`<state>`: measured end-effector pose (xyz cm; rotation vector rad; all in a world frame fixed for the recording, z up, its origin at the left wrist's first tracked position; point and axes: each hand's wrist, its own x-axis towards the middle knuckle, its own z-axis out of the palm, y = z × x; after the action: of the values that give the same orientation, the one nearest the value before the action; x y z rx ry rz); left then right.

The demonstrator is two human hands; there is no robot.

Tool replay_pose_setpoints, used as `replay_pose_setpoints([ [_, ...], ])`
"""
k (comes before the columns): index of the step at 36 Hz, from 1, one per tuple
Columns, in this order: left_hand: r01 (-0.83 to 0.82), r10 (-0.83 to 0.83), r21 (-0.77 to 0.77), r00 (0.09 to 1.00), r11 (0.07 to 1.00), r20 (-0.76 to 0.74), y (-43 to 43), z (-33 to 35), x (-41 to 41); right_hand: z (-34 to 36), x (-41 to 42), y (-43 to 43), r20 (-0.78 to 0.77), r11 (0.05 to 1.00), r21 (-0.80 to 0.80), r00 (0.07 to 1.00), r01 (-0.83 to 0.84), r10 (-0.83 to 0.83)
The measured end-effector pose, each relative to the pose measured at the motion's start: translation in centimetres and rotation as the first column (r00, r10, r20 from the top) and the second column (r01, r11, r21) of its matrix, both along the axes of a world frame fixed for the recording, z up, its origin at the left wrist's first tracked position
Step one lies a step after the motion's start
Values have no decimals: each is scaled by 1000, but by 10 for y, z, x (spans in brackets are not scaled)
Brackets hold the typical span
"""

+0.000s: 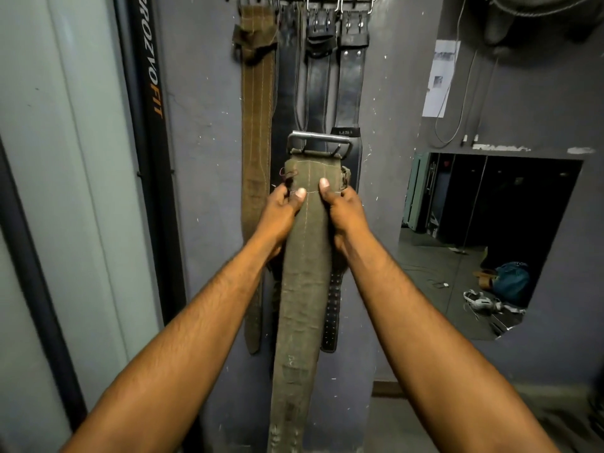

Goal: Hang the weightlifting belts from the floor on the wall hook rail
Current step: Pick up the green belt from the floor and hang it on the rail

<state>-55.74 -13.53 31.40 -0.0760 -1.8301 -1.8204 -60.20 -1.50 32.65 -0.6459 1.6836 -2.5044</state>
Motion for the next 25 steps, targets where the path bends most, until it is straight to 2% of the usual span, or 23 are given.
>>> replay_pose_setpoints([
  [4, 155, -143, -165, 986, 974, 86, -10, -17, 7, -1, -5, 0, -42, 995, -97, 999, 30, -34],
  [10, -31, 33, -229, 999, 973, 5, -3, -26, 4, -9, -3, -8, -94, 992, -108, 993, 67, -77],
  [12, 9, 0, -253, 999, 967, 35, -7, -30, 6, -9, -5, -9, -105, 992, -102, 990, 80, -90],
  [15, 180, -128, -324, 977, 929, 173, -17, -41, 11, -4, -10, -7, -116, 989, -98, 986, 111, -122],
  [16, 190, -131, -332, 973, 924, 191, -17, -47, 11, -3, -12, -7, -121, 989, -95, 984, 117, -128],
  [21, -35, 68, -376, 995, 926, 74, -6, -57, 12, -1, -14, -11, -138, 987, -91, 980, 132, -144],
  [25, 118, -51, -389, 983, 913, 178, -14, -66, 18, 4, -16, -12, -125, 982, -125, 980, 139, -155],
])
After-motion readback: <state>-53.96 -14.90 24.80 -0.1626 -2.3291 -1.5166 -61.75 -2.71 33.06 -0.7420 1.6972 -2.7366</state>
